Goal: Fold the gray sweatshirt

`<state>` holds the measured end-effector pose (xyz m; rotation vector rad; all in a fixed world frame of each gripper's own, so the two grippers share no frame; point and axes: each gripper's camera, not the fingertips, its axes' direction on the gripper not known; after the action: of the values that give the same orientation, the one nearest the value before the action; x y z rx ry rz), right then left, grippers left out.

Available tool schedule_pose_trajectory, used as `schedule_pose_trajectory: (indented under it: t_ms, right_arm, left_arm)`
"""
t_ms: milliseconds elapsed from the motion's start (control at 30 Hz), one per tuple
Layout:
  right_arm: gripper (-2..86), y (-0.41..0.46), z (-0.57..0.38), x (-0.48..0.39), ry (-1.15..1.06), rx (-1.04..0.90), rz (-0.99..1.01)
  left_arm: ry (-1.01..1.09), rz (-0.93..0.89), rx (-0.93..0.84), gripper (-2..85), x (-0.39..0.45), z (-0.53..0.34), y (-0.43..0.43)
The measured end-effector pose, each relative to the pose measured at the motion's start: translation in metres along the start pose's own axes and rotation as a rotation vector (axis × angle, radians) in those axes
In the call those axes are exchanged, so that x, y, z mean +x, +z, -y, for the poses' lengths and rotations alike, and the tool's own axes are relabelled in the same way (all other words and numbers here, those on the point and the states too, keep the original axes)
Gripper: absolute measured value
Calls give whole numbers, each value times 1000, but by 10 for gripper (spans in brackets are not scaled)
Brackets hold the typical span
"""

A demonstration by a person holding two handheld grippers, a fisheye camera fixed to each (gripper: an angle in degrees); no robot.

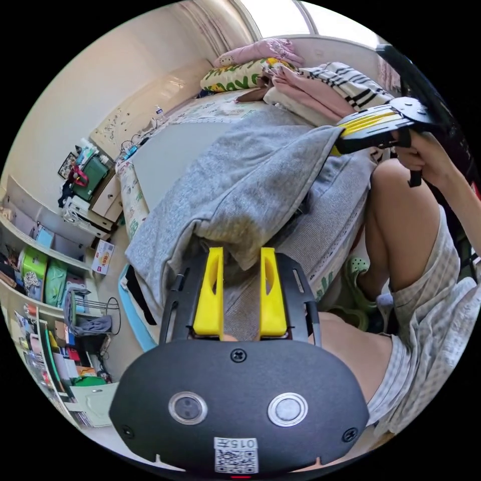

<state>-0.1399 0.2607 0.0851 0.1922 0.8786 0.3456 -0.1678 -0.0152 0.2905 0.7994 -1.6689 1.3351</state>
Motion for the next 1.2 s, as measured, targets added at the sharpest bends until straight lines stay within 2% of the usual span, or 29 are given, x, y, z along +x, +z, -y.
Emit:
schedule_pose_trajectory:
  t_ms: [167, 333, 433, 533, 633, 733, 800, 833, 900, 1000, 1067, 1200]
  right_arm:
    - [39, -37, 34, 25, -41, -14, -33]
    - [33, -68, 56, 46, -108, -51, -50]
    - [26, -90, 67, 60, -188, -120, 13]
    - [22, -99, 80, 76, -270, -216, 17]
    - [25, -68, 106, 103, -294, -329, -11]
    - [44, -18, 133, 146, -231, -517, 108]
    - [67, -28, 149, 167, -221, -550, 223]
    - [79, -46, 161, 180, -240, -566, 272]
    - [83, -78, 184, 200, -264, -614, 240]
    - [72, -144, 248, 220, -272, -655, 76]
    - [69, -204, 323, 216, -271, -613, -59]
    - [86, -291, 443, 190, -225, -524, -82]
  left_arm:
    - [-132, -30, 199, 37, -20, -10, -32]
    - [-206, -140, 246, 21, -37, -22, -65]
    - [-197, -191, 254, 17, -39, -33, -92]
    - [-153, -223, 221, 17, -33, -38, -101]
    - [-101, -156, 101, 21, -19, -31, -66]
    - [-104, -185, -80, 30, -15, -22, -12]
    - [-111, -181, -130, 41, -12, -24, -1]
    - [-110, -175, -136, 49, -11, -29, -1]
    - [-103, -175, -156, 54, -14, -38, -3]
    - [-157, -170, -160, 53, -31, -55, -7]
    - [-239, -241, -94, 46, -51, -68, -16]
    - [-367, -264, -7, 19, -75, -83, -26]
